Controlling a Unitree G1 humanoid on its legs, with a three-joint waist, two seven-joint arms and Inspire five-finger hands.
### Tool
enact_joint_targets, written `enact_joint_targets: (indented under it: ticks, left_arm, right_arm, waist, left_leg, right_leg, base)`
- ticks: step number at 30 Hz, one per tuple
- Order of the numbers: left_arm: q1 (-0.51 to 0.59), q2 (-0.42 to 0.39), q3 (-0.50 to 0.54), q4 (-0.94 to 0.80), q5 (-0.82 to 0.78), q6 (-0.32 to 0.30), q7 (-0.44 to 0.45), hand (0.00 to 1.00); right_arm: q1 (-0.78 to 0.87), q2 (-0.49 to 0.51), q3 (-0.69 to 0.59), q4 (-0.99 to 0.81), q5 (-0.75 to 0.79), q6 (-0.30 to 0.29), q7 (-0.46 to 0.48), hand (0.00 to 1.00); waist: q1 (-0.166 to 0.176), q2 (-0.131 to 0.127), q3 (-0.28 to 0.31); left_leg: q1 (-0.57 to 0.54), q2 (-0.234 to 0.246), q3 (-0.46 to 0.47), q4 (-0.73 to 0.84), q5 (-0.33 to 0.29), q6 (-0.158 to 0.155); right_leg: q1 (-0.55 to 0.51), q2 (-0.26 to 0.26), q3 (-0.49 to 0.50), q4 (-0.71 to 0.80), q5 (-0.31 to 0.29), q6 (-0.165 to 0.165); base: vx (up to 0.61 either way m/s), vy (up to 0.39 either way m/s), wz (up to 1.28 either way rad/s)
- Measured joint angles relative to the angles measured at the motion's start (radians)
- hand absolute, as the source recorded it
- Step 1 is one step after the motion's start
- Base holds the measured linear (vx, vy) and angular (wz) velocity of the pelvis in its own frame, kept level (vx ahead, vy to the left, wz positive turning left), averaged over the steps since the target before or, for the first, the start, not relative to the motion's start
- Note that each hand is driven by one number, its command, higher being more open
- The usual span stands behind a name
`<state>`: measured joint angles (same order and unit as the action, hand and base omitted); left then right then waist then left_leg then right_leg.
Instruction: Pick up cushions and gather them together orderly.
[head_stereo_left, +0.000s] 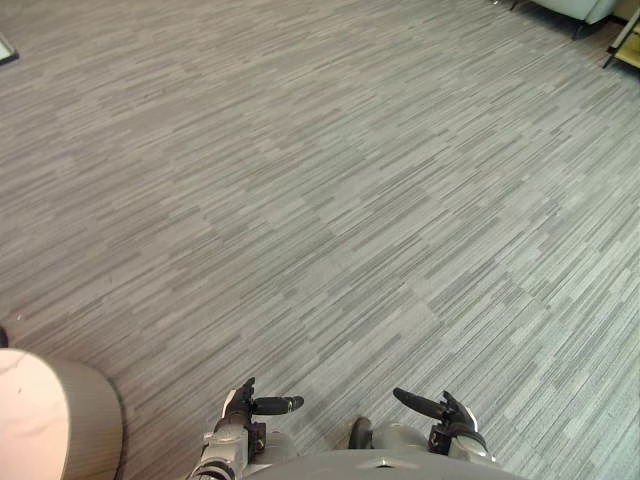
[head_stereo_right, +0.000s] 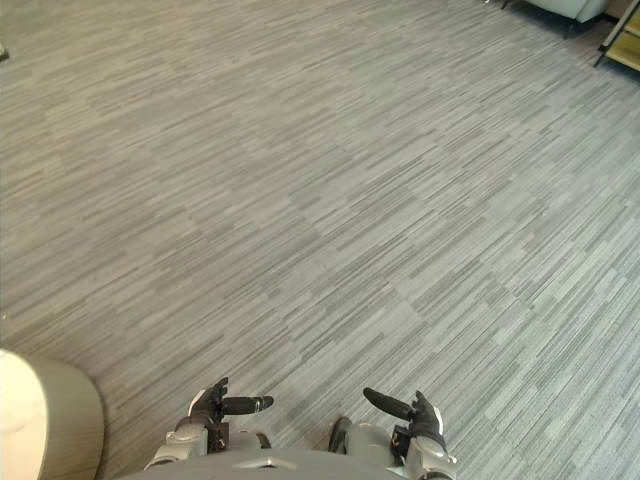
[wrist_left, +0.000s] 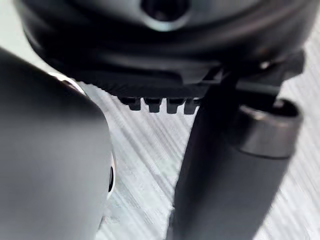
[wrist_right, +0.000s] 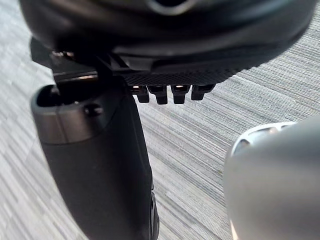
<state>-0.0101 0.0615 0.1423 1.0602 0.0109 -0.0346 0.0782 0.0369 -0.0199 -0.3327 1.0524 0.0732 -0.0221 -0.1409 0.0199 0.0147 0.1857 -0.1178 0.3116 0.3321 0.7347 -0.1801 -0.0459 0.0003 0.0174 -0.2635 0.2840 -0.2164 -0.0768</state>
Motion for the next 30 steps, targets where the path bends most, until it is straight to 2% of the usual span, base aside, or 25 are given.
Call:
enact_joint_targets:
  ticks: [1,2,5,6,7,8,9,10,12,14,15,16,17,18,19,20,22,23,24,25,26,27,28,29,30]
  left_arm:
    - [-0.002,-0.012,0.001,-0.017,0.000,-0.006,0.001,1.00]
    - [-0.007,-0.027,0.001,-0.022,0.000,-0.009,0.002,1.00]
    - [-0.014,-0.037,0.002,-0.043,-0.001,-0.009,-0.003,1.00]
    - [-0.014,-0.038,0.003,-0.045,-0.001,-0.009,-0.003,1.00]
    - [-0.013,-0.038,0.009,-0.046,-0.002,-0.010,-0.003,1.00]
    - [-0.005,-0.038,0.026,-0.045,-0.004,-0.010,-0.003,1.00]
    - [0.001,-0.043,0.031,-0.044,-0.006,-0.010,-0.003,1.00]
    - [0.007,-0.029,0.032,-0.043,-0.010,-0.008,-0.003,1.00]
    - [0.007,-0.017,0.033,-0.037,-0.006,-0.006,-0.004,1.00]
    - [0.008,-0.016,0.033,-0.032,-0.005,-0.005,-0.004,1.00]
    - [0.016,-0.014,0.031,-0.032,-0.002,-0.001,-0.003,1.00]
    - [0.016,-0.017,0.026,-0.031,-0.002,0.002,0.000,1.00]
    - [0.015,-0.018,0.022,-0.031,-0.002,0.002,0.001,1.00]
    - [0.019,-0.018,0.011,-0.023,-0.002,0.002,0.002,1.00]
    - [0.019,-0.018,0.004,-0.019,-0.003,0.002,0.003,1.00]
    - [0.020,-0.018,-0.013,-0.011,-0.003,0.002,0.004,1.00]
    - [0.025,-0.021,-0.021,-0.005,-0.003,0.003,0.004,1.00]
    - [0.024,-0.020,-0.023,-0.003,-0.003,0.003,0.004,1.00]
    - [0.024,-0.016,-0.031,0.002,-0.003,0.001,0.005,1.00]
    - [0.026,0.017,-0.078,0.024,-0.002,0.001,-0.002,1.00]
    - [0.019,0.008,-0.089,0.045,-0.004,0.002,-0.001,1.00]
    - [0.019,0.004,-0.088,0.048,-0.001,0.002,0.001,1.00]
    - [0.009,-0.012,-0.086,0.055,0.000,0.000,0.001,1.00]
    - [-0.003,-0.030,-0.078,0.063,0.000,0.001,0.001,1.00]
    - [-0.007,-0.037,-0.076,0.059,0.003,0.001,-0.002,1.00]
  right_arm:
    - [0.000,-0.013,0.000,0.000,0.010,0.002,-0.011,1.00]
    - [-0.001,-0.013,-0.002,0.000,0.012,0.007,-0.016,1.00]
    - [0.003,-0.007,-0.002,0.000,0.018,0.017,-0.018,1.00]
    - [0.002,-0.005,-0.002,0.000,0.018,0.018,-0.018,1.00]
    - [0.002,-0.002,-0.002,-0.001,0.017,0.019,-0.015,1.00]
    - [0.005,-0.005,-0.003,0.002,0.018,0.020,-0.017,1.00]
    - [0.009,-0.004,-0.004,0.002,0.017,0.022,-0.017,1.00]
    - [0.018,0.009,-0.005,-0.001,0.017,0.022,-0.019,1.00]
    - [0.042,0.027,-0.003,-0.017,0.015,0.023,-0.020,1.00]
    - [0.049,0.030,-0.003,-0.018,0.015,0.023,-0.018,1.00]
    - [0.049,0.031,-0.002,-0.029,0.012,0.023,-0.012,1.00]
    - [0.049,0.027,-0.002,-0.047,0.007,0.022,-0.008,1.00]
    - [0.047,0.025,-0.003,-0.052,0.007,0.022,-0.005,1.00]
    - [0.039,0.020,-0.002,-0.064,0.007,0.019,0.002,1.00]
    - [0.035,0.018,-0.002,-0.066,0.007,0.017,0.003,1.00]
    - [0.024,0.012,-0.002,-0.065,0.006,0.017,0.003,1.00]
    - [0.015,0.005,-0.002,-0.065,0.005,0.013,0.006,1.00]
    - [0.006,0.004,-0.001,-0.065,0.005,0.005,0.006,1.00]
    - [-0.003,0.003,-0.001,-0.058,0.003,0.004,0.006,1.00]
    - [-0.008,0.002,0.000,-0.043,-0.002,0.004,0.005,1.00]
    - [-0.022,-0.021,-0.004,-0.019,-0.004,0.001,0.006,1.00]
    - [-0.026,-0.024,-0.002,-0.011,-0.007,0.001,0.005,1.00]
    - [-0.026,-0.044,-0.005,-0.008,-0.014,-0.001,0.004,1.00]
    - [-0.025,-0.054,-0.024,-0.003,-0.014,-0.001,0.004,1.00]
    - [-0.020,-0.053,-0.061,0.015,-0.009,0.011,0.001,1.00]
  waist:
    - [0.005,0.019,0.013]
    - [0.009,0.022,0.015]
    - [0.028,0.019,0.020]
    - [0.029,0.019,0.020]
    - [0.032,0.018,0.020]
    - [0.032,0.021,0.013]
    - [0.034,0.015,0.004]
    - [0.031,-0.005,-0.019]
    - [0.042,-0.043,-0.045]
    - [0.053,-0.046,-0.050]
    - [0.054,-0.050,-0.053]
    - [0.043,-0.047,-0.051]
    - [0.039,-0.043,-0.049]
    - [0.026,-0.037,-0.048]
    - [0.026,-0.033,-0.047]
    - [0.024,-0.018,-0.038]
    - [0.020,-0.006,-0.036]
    - [0.018,-0.005,-0.036]
    - [0.015,-0.006,-0.035]
    - [-0.001,-0.028,-0.037]
    - [-0.002,-0.004,-0.039]
    - [-0.001,0.008,-0.044]
    - [-0.002,0.030,-0.044]
    - [-0.005,0.047,-0.034]
    - [-0.010,0.052,-0.031]
  left_leg:
    - [-0.067,-0.006,-0.080,0.142,-0.068,-0.005]
    - [-0.099,-0.030,-0.112,0.145,-0.088,-0.020]
    - [-0.172,-0.133,-0.179,-0.045,-0.100,-0.016]
    - [-0.178,-0.143,-0.188,-0.075,-0.096,-0.018]
    - [-0.184,-0.175,-0.221,-0.183,-0.079,-0.027]
    - [-0.178,-0.205,-0.267,-0.311,-0.011,-0.017]
    - [-0.166,-0.216,-0.274,-0.317,0.035,0.006]
    - [-0.159,-0.238,-0.256,-0.309,0.043,0.021]
    - [-0.132,-0.257,-0.188,-0.279,-0.028,0.035]
    - [-0.106,-0.260,-0.159,-0.280,-0.050,0.040]
    - [-0.050,-0.277,-0.118,-0.289,-0.081,0.051]
    - [0.008,-0.287,-0.091,-0.304,-0.108,0.072]
    - [0.026,-0.287,-0.089,-0.307,-0.117,0.070]
    - [0.101,-0.284,-0.072,-0.347,-0.128,0.074]
    - [0.126,-0.281,-0.068,-0.368,-0.127,0.073]
    - [0.190,-0.266,-0.053,-0.423,-0.125,0.069]
    - [0.264,-0.233,-0.030,-0.477,-0.121,0.063]
    - [0.297,-0.208,-0.014,-0.509,-0.119,0.059]
    - [0.309,-0.198,-0.011,-0.525,-0.115,0.051]
    - [0.335,-0.208,-0.015,-0.554,-0.104,0.025]
    - [0.362,-0.174,-0.027,-0.561,-0.102,0.015]
    - [0.360,-0.161,-0.034,-0.556,-0.095,0.002]
    - [0.354,-0.141,-0.056,-0.527,-0.064,-0.036]
    - [0.348,-0.123,-0.072,-0.473,-0.034,-0.055]
    - [0.311,-0.100,-0.097,-0.336,0.020,-0.061]
  right_leg:
    - [0.034,0.018,0.049,-0.003,-0.012,-0.019]
    - [0.059,0.020,0.073,-0.022,-0.012,-0.019]
    - [0.113,0.014,0.157,-0.078,-0.016,-0.015]
    - [0.114,0.014,0.167,-0.080,-0.019,-0.012]
    - [0.116,0.011,0.192,-0.090,-0.031,0.000]
    - [0.120,0.012,0.227,-0.085,-0.056,0.015]
    - [0.119,0.008,0.252,-0.074,-0.073,0.023]
    - [0.119,-0.018,0.283,-0.054,-0.106,0.045]
    - [0.096,-0.067,0.321,0.037,-0.139,0.090]
    - [0.070,-0.079,0.337,0.114,-0.151,0.111]
    - [-0.009,-0.108,0.340,0.338,-0.156,0.162]
    - [-0.106,-0.138,0.331,0.573,-0.100,0.262]
    - [-0.129,-0.145,0.321,0.625,-0.094,0.270]
    - [-0.210,-0.180,0.250,0.763,-0.105,0.239]
    - [-0.229,-0.189,0.224,0.776,-0.113,0.222]
    - [-0.260,-0.198,0.160,0.763,-0.136,0.180]
    - [-0.309,-0.197,0.075,0.676,-0.157,0.141]
    - [-0.356,-0.189,0.032,0.568,-0.157,0.135]
    - [-0.382,-0.183,0.018,0.496,-0.140,0.129]
    - [-0.402,-0.166,0.020,0.291,0.053,0.074]
    - [-0.392,-0.130,0.018,0.305,0.062,0.020]
    - [-0.391,-0.117,0.020,0.303,0.054,0.010]
    - [-0.379,-0.093,0.019,0.296,0.023,-0.005]
    - [-0.349,-0.077,0.015,0.289,0.005,-0.015]
    - [-0.293,-0.062,0.016,0.255,-0.012,-0.021]
  base:
    - [0.28,-0.015,-0.93]
    - [0.23,0.011,-1.08]
    - [0.21,0.055,-0.84]
    - [0.21,0.132,-0.72]
    - [0.23,0.171,-0.79]
    - [0.24,0.185,-0.93]
    - [0.38,0.223,-0.90]
    - [0.36,0.176,-0.60]
    - [0.47,0.186,-0.67]
    - [0.35,0.140,-0.66]
    - [0.39,0.132,-0.79]
    - [0.39,0.114,-0.69]
    - [0.48,0.079,-0.50]
    - [0.41,0.035,-0.30]
    - [0.42,0.011,-0.37]
    - [0.27,-0.024,-0.28]
    - [0.46,-0.100,-0.35]
    - [0.56,-0.169,-0.30]
    - [0.48,-0.195,-0.20]
    - [0.60,-0.284,-0.23]
    - [0.61,-0.339,-0.27]
    - [0.52,-0.317,-0.40]
    - [0.42,-0.262,-0.28]
    - [0.49,-0.315,-0.20]
    - [0.55,-0.350,-0.07]
